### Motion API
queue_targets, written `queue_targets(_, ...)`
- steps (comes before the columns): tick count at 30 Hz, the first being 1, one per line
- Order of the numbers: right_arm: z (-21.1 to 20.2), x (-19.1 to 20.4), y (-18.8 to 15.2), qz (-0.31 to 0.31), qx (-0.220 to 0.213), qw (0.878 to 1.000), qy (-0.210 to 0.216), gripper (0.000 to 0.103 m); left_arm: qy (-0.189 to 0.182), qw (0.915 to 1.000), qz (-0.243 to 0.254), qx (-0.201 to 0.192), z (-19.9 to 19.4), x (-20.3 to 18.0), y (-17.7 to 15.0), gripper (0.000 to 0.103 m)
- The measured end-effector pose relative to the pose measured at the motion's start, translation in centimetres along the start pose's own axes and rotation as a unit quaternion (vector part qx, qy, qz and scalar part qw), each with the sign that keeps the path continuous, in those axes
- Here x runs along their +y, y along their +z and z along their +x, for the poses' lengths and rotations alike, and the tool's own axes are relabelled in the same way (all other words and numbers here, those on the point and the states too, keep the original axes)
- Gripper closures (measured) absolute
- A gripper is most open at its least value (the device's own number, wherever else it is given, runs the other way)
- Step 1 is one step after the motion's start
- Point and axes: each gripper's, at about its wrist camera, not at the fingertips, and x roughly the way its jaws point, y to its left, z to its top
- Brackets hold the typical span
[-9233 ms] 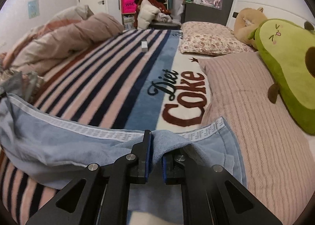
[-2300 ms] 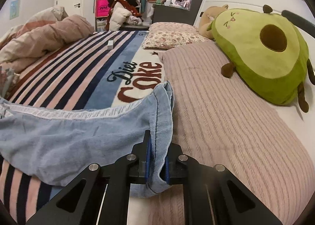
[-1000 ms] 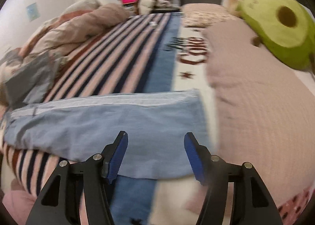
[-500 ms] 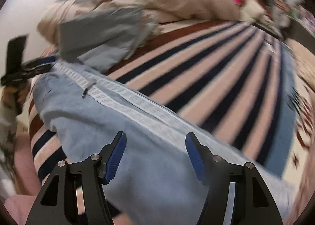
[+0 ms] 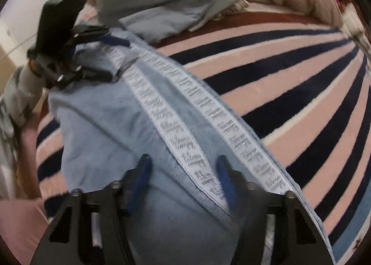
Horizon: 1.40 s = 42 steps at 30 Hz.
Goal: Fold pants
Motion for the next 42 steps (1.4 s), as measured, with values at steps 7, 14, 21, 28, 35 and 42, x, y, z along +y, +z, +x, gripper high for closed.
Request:
queue_targets(7,-2.0,1.6,0.0,-0.01,-0.036,0.995,-0.092,0.099,0.033,0.9994,-0.006,-0.001,-1.0,-0.2,-0.6,0.06)
queue_targets(14,-3.4,0.3,2.0,0.033,-0.07,0.984,-0.159,0.099,0.08,0.9957,-0.026,-0.038,-2.4,0.8,0.9,0.059)
queue_targets(21,-0.3,-2.1,1.6,0.094,-0.021,0.987,-0.125,0.081,0.099,0.989,-0.087,-0.067,-4.4,2.7,0.5,0.039)
queue_targets(28,-5.1,-2.5,-1.9,0.159,-0.069,0.977,-0.127,0.04,0.157,0.9529,-0.227,-0.125,-13.6,4.9,-5.6,0.025)
queue_targets(35,-10.7,0.2,-6.9,0.197,-0.157,0.954,-0.163,0.014,0.17,0.9029,-0.365,-0.151,-19.0,5.4,-15.0,0.024)
queue_targets(42,-14.0,4.6,-11.5,0.199,-0.22,0.929,-0.223,0.001,0.142,0.8698,-0.448,-0.15,-17.8,5.3,-21.2,0.024)
